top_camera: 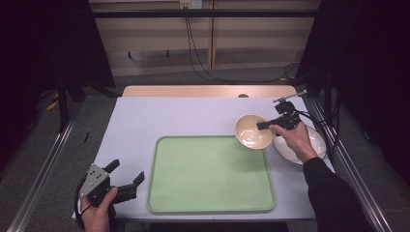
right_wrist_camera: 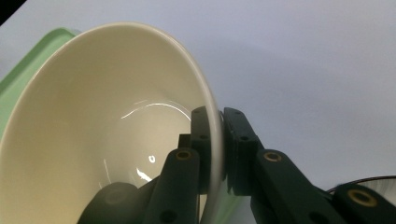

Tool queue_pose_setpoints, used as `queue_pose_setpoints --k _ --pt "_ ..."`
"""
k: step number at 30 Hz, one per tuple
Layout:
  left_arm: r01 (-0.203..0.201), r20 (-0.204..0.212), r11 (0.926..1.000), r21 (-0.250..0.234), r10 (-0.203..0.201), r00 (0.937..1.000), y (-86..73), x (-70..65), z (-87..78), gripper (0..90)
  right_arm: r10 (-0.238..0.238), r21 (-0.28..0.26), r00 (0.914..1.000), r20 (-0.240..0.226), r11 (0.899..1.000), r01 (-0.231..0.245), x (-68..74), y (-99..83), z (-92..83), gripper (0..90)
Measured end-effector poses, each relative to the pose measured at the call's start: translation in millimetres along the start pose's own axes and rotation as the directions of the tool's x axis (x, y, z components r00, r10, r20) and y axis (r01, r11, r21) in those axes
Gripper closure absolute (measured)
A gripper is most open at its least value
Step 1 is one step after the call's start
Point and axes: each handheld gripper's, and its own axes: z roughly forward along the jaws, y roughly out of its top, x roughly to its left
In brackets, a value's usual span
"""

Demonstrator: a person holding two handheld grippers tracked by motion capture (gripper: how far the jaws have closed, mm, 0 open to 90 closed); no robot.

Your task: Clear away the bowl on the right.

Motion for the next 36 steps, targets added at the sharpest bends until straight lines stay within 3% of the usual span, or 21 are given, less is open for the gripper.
queue_pose_setpoints --k 31,36 --pt "-0.003 -0.007 1.0 0.003 0.003 1.0 -0.1 0.0 0.1 1.6 0.029 0.119 0.9985 0.046 0.992 -0.034 -6.5 -8.2 31.3 83.9" --pt "-0.001 -0.003 1.0 0.003 0.001 1.0 -0.1 0.3 -0.1 1.6 0.029 0.121 0.9989 0.037 0.992 -0.033 -7.5 -8.9 35.2 83.9"
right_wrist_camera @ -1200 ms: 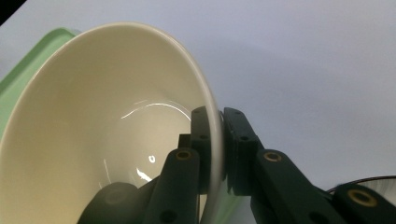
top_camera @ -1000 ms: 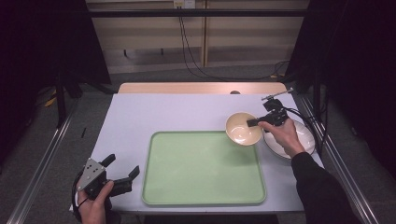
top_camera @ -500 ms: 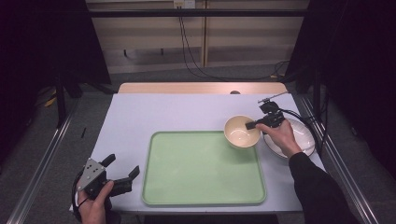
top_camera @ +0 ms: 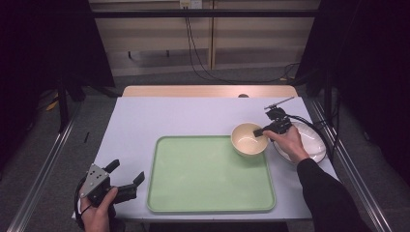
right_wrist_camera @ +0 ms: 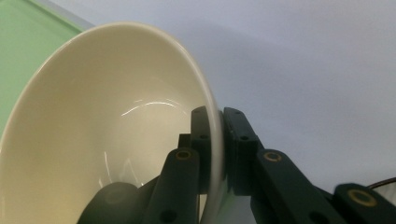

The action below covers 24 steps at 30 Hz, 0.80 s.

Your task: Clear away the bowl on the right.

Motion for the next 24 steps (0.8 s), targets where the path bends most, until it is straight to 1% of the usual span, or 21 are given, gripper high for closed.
queue_pose_setpoints --k 2,3,4,5,6,7,8,10,12,14,15,16,18,20,21,22,23,24 --pt "-0.004 -0.004 1.0 0.002 0.004 1.0 0.1 -0.2 -0.1 1.6 -0.003 0.0 1.0 0.001 1.0 0.003 0.0 0.0 0.1 83.9" --pt "-0.004 -0.005 1.0 0.002 0.004 1.0 0.1 -0.4 0.0 1.6 0.005 0.003 1.0 0.006 1.0 -0.005 0.2 -0.2 0.2 83.9" --pt "-0.002 -0.005 1.0 0.002 0.002 1.0 0.0 -0.4 0.2 1.6 0.002 0.004 1.0 0.001 1.0 -0.002 -0.6 -0.4 1.0 84.1" --pt "-0.002 -0.006 1.0 0.003 0.002 1.0 0.0 -0.5 0.0 1.6 0.007 0.019 1.0 0.004 1.0 -0.007 -1.7 -0.9 2.0 84.2" --pt "-0.003 -0.006 1.0 0.002 0.003 1.0 0.0 -0.6 -0.1 1.6 0.022 0.019 0.9997 0.009 1.0 -0.022 -2.4 -1.7 3.0 84.3" --pt "-0.005 -0.006 1.0 0.003 0.005 1.0 0.1 -0.5 -0.1 1.6 0.023 0.027 0.9997 0.007 0.999 -0.023 -4.4 -2.9 4.4 84.4" --pt "-0.002 -0.006 1.0 0.002 0.002 1.0 0.1 -0.7 0.1 1.6 0.008 0.018 1.0 -0.003 1.0 -0.008 -5.9 -3.5 5.4 84.4" --pt "-0.003 -0.001 1.0 0.002 0.003 1.0 0.1 -0.7 0.3 1.6 0.011 0.02 0.9999 -0.002 1.0 -0.011 -5.9 -3.6 5.5 84.4" --pt "-0.002 -0.006 1.0 0.001 0.002 1.0 0.1 -0.6 0.1 1.6 0.011 0.02 0.9999 -0.002 1.0 -0.011 -5.9 -3.7 5.6 84.3" --pt "-0.003 -0.006 1.0 0.002 0.003 1.0 0.1 -0.5 -0.1 1.6 0.02 0.025 0.9998 0.001 0.999 -0.02 -5.4 -3.8 5.4 84.3" --pt "-0.005 -0.005 1.0 0.002 0.005 1.0 0.1 -0.4 -0.1 1.6 0.008 0.015 1.0 0.003 1.0 -0.008 -5.7 -4.1 6.0 84.3" --pt "-0.005 -0.005 1.0 0.002 0.005 1.0 0.1 -0.4 -0.1 1.6 0.013 0.016 0.9999 0.003 1.0 -0.013 -5.4 -4.3 5.9 84.2" --pt "-0.001 -0.002 1.0 0.0 0.001 1.0 0.1 -0.7 -0.1 1.6 0.016 0.02 0.9997 0.018 1.0 -0.016 -4.0 -4.8 5.5 84.1" --pt "-0.001 0.005 1.0 -0.001 0.001 1.0 0.1 -0.4 -0.5 1.6 0.001 0.017 0.9999 0.014 1.0 -0.001 -4.7 -5.4 5.6 84.0" --pt "-0.001 0.004 1.0 -0.001 0.001 1.0 0.1 -0.4 -0.4 1.6 -0.001 0.006 0.9999 0.012 1.0 0.001 -4.5 -5.8 6.2 83.9" --pt "0.0 0.003 1.0 -0.001 0.0 1.0 0.1 -0.4 -0.3 1.6 -0.006 0.005 0.9999 0.013 1.0 0.006 -4.3 -5.9 6.2 83.9" --pt "-0.001 0.002 1.0 0.0 0.001 1.0 0.1 -0.2 -0.3 1.6 0.001 0.006 0.9999 0.017 1.0 -0.001 -3.7 -6.2 5.8 83.7" --pt "-0.001 0.003 1.0 0.0 0.001 1.0 0.0 -0.2 -0.3 1.6 -0.009 0.01 0.9998 0.019 1.0 0.008 -3.6 -6.5 5.4 83.5"
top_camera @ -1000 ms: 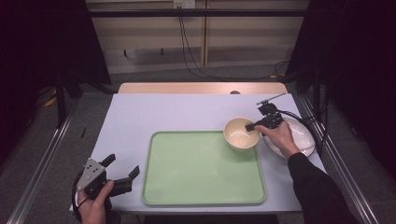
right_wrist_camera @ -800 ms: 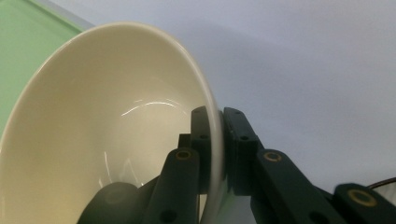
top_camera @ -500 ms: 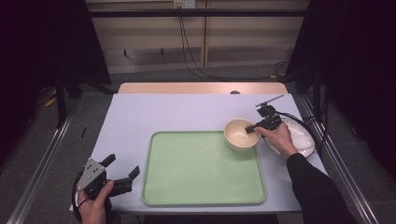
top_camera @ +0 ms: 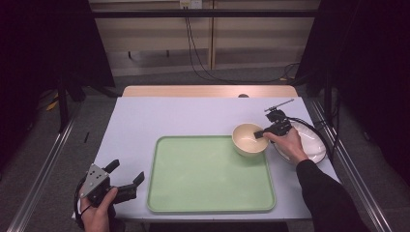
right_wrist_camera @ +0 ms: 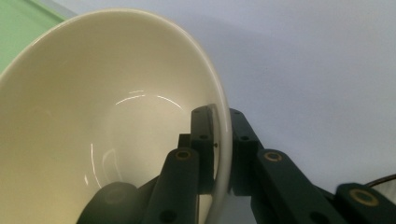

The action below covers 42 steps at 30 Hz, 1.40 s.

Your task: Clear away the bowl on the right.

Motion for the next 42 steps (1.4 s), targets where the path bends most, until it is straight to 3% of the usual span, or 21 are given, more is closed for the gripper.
queue_pose_setpoints --k 5,11,13,19,30,36,39,42 --pt "0.0 0.001 1.0 -0.001 0.0 1.0 0.1 -0.2 -0.1 1.6 -0.027 -0.018 0.9996 0.008 0.999 0.027 0.1 -1.3 0.2 75.7" --pt "0.0 0.001 1.0 -0.001 0.0 1.0 0.0 -0.1 -0.1 1.6 -0.028 -0.037 0.9994 0.023 0.999 0.029 1.8 -1.9 -0.9 59.1" --pt "0.004 0.0 1.0 -0.003 -0.004 1.0 0.0 -0.3 0.0 1.6 -0.027 -0.038 0.9993 0.024 0.999 0.028 1.9 -2.0 -0.4 57.5" --pt "0.005 0.0 1.0 -0.004 -0.005 1.0 0.0 -0.4 -0.2 1.6 -0.075 -0.091 0.9971 0.013 0.993 0.076 1.5 -2.5 -1.1 45.1" --pt "0.004 0.0 1.0 -0.003 -0.004 1.0 0.0 -0.2 0.1 1.6 -0.083 -0.156 0.9965 0.003 0.984 0.083 3.0 -2.5 -6.0 8.4" --pt "0.006 -0.002 1.0 -0.005 -0.006 1.0 0.0 -0.4 0.0 1.6 -0.09 -0.198 0.9959 0.002 0.976 0.089 2.7 -3.0 -11.1 7.9" --pt "0.007 -0.001 1.0 -0.005 -0.007 1.0 0.0 -0.4 -0.1 1.6 -0.072 -0.211 0.9972 0.02 0.975 0.074 3.0 -3.3 -15.2 7.8" --pt "0.006 -0.001 1.0 -0.005 -0.006 1.0 0.0 -0.3 -0.1 1.6 -0.083 -0.221 0.9954 0.048 0.971 0.091 3.3 -4.8 -17.2 5.3"
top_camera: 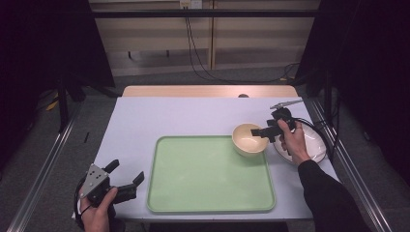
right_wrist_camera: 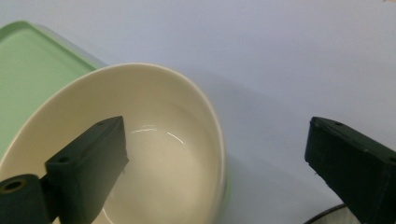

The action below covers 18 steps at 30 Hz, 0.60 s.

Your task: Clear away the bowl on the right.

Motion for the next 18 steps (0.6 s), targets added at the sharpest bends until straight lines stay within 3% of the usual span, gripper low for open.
queue_pose_setpoints --k 8,18 --pt "0.002 -0.003 1.0 0.001 -0.002 1.0 0.0 0.3 0.4 1.6 0.016 -0.061 0.9955 0.093 0.998 -0.01 5.3 -3.8 -8.0 4.1" --pt "0.001 -0.003 1.0 -0.001 -0.001 1.0 0.0 0.1 0.3 1.6 0.003 -0.098 0.9972 0.074 0.995 0.004 7.8 -10.0 -28.9 3.2"
